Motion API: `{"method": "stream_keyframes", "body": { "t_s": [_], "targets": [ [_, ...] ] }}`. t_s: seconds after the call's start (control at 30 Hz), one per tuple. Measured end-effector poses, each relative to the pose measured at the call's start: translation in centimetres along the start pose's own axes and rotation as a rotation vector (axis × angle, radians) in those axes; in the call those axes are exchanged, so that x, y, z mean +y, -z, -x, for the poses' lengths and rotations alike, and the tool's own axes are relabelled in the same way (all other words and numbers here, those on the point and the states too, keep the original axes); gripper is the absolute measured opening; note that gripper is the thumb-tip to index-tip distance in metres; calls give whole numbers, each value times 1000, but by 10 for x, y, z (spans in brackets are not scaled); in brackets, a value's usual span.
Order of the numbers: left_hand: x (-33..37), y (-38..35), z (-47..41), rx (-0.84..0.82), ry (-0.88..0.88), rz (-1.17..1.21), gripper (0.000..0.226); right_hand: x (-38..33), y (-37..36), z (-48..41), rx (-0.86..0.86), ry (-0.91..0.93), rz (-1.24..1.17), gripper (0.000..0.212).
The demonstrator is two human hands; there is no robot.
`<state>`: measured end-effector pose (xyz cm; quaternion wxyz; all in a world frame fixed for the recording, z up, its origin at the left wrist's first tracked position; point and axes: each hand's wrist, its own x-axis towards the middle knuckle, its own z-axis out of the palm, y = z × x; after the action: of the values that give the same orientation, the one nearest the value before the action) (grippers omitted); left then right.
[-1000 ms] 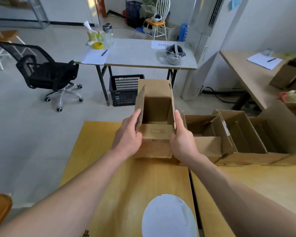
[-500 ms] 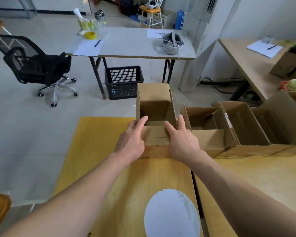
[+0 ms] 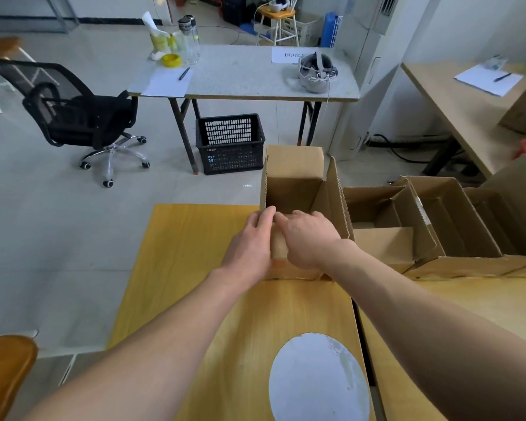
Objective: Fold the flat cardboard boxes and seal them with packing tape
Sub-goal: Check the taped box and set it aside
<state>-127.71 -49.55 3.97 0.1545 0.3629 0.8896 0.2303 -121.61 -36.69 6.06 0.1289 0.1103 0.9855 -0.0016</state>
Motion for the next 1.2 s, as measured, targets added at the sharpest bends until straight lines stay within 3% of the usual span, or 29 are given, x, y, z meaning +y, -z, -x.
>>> {"method": "stream_keyframes", "body": {
  "t_s": [0.13, 0.3, 0.4, 0.67, 0.93, 1.03, 1.2],
  "targets": [
    [5, 2, 2, -33, 40, 25, 86, 4, -3, 2, -68, -79, -24, 41],
    [6, 4, 4, -43, 32, 54, 84, 16, -12, 6, -100, -78, -80, 75],
    [5, 5, 6, -38, 16, 60, 84, 19, -14, 3, -43, -92, -126, 61],
    [2, 12, 8, -93, -17, 127, 91, 21, -29, 37, 453, -58, -67, 20],
    [17, 19, 16, -150, -67, -125, 107, 16, -55, 71, 447, -66, -105, 24],
    [18, 17, 19, -124, -112, -176, 109, 17, -57, 75, 474, -26, -96, 6],
    [14, 14, 29, -100, -104, -170, 106, 23, -53, 92, 496, -53, -137, 52]
  ]
}}
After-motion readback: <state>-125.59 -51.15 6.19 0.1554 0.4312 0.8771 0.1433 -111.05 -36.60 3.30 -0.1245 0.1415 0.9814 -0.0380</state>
